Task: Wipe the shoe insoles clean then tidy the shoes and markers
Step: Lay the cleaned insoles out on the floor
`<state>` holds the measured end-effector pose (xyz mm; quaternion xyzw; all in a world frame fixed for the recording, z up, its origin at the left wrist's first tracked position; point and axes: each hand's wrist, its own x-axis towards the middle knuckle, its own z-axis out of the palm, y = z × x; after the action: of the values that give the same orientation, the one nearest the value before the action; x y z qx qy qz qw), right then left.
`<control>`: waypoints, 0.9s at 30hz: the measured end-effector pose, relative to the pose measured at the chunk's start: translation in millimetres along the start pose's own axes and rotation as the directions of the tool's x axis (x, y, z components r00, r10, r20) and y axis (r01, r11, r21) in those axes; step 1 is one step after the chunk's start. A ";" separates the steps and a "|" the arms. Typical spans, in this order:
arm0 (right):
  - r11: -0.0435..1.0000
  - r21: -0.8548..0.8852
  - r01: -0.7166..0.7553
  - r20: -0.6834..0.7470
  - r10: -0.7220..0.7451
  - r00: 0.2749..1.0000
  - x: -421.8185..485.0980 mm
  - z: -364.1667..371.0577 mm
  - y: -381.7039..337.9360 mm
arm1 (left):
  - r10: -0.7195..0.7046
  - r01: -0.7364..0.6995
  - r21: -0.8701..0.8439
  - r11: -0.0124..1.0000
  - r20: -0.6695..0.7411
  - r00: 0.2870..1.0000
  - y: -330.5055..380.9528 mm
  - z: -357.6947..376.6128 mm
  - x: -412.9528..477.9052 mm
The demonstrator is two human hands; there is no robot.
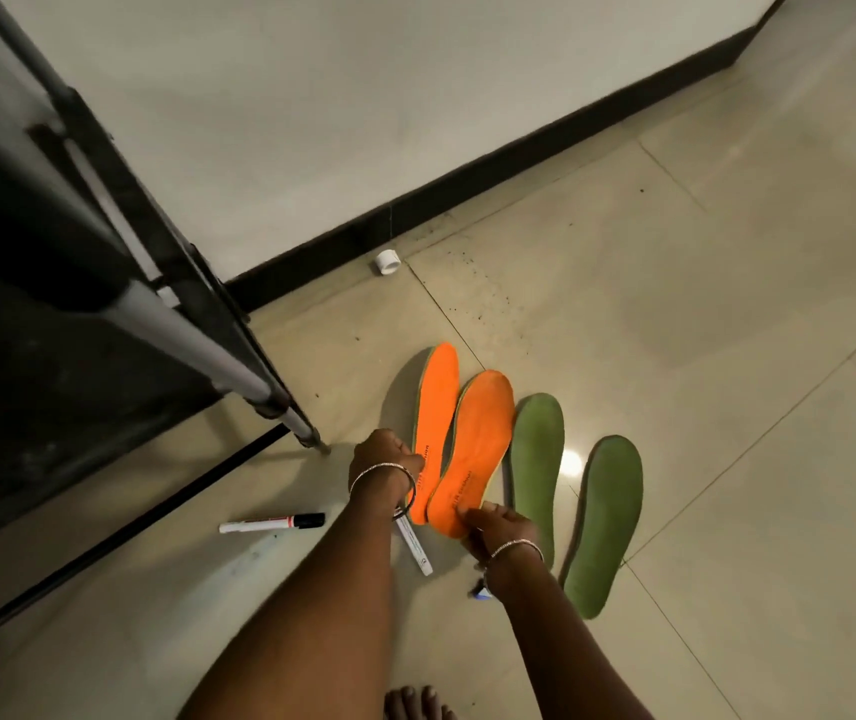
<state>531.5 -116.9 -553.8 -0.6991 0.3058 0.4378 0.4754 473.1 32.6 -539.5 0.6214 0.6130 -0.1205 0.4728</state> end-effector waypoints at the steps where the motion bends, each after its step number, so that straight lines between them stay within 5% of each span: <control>1: 0.999 0.042 0.003 0.029 -0.004 1.000 -7.3 1.8 -4.3 | 0.008 -0.008 0.014 1.000 0.000 1.000 4.0 -7.0 -2.3; 7: 0.990 0.104 0.091 0.115 -0.103 0.988 -86.3 -1.3 -38.3 | 0.101 -0.102 0.020 0.995 0.020 0.995 15.6 -67.2 -51.1; 12: 0.976 0.143 0.167 0.147 -0.187 0.971 -165.6 -11.7 -58.5 | 0.115 -0.100 -0.144 0.985 0.098 0.989 22.8 -120.8 -115.6; 16: 0.956 0.171 0.239 0.167 -0.267 0.949 -238.8 -25.1 -56.1 | 0.154 -0.141 -0.263 0.955 0.032 0.988 23.2 -159.6 -185.6; 27: 0.914 0.221 0.340 0.359 -0.401 0.843 -408.5 -79.3 -21.5 | 0.135 -0.137 -0.657 0.742 -0.054 0.989 -31.2 -243.2 -374.8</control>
<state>399.6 -178.6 -163.4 -0.6042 0.0937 0.4457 0.6538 258.9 -37.6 -152.5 0.4583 0.5700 0.1387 0.6677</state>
